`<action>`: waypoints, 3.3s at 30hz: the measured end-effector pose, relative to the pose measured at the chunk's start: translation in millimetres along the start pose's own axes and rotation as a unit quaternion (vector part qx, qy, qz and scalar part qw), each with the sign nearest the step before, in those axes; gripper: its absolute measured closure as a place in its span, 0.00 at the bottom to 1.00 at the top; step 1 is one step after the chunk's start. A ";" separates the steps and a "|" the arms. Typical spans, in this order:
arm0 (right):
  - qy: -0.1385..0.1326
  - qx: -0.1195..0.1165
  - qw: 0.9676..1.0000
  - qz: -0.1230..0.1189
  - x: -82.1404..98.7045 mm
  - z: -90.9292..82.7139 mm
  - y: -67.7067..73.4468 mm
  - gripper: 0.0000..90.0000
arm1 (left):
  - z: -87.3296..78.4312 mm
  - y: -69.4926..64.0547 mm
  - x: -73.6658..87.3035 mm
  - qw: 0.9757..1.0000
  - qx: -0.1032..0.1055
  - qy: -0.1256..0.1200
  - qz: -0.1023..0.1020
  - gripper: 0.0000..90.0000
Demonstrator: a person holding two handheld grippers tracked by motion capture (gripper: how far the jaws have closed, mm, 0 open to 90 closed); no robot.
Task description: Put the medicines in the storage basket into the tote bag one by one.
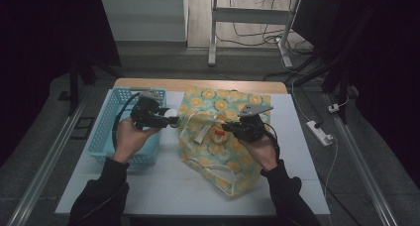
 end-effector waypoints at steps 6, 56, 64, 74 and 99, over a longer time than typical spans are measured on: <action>0.001 -0.001 1.000 0.000 0.3 0.6 0.5 1.00 | 6.3 -21.0 -4.9 1.000 0.020 0.001 0.023 0.56; 0.003 0.002 1.000 -0.002 1.1 0.3 -0.1 1.00 | 119.1 -69.5 -5.3 0.993 0.059 0.082 0.065 0.56; 0.004 0.001 1.000 -0.003 1.3 0.7 0.0 1.00 | 129.9 -68.1 -0.2 0.992 0.047 0.091 0.068 0.56; 0.006 0.000 1.000 -0.003 1.8 1.4 0.6 1.00 | 134.2 -66.2 2.7 0.994 0.056 0.079 0.058 0.54; 0.006 0.000 1.000 -0.003 2.4 -0.2 1.5 1.00 | 89.7 -71.5 5.7 0.996 0.084 0.014 0.034 0.06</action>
Point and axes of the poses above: each handheld gripper's, and its own axes: z roughly forward along the jaws, x roughly out of its underside, y roughly to its left, the point moved 1 cm from there along z, roughly forward along the jaws, and after that the axes turned 6 degrees about -x, right-handed, at the moved point
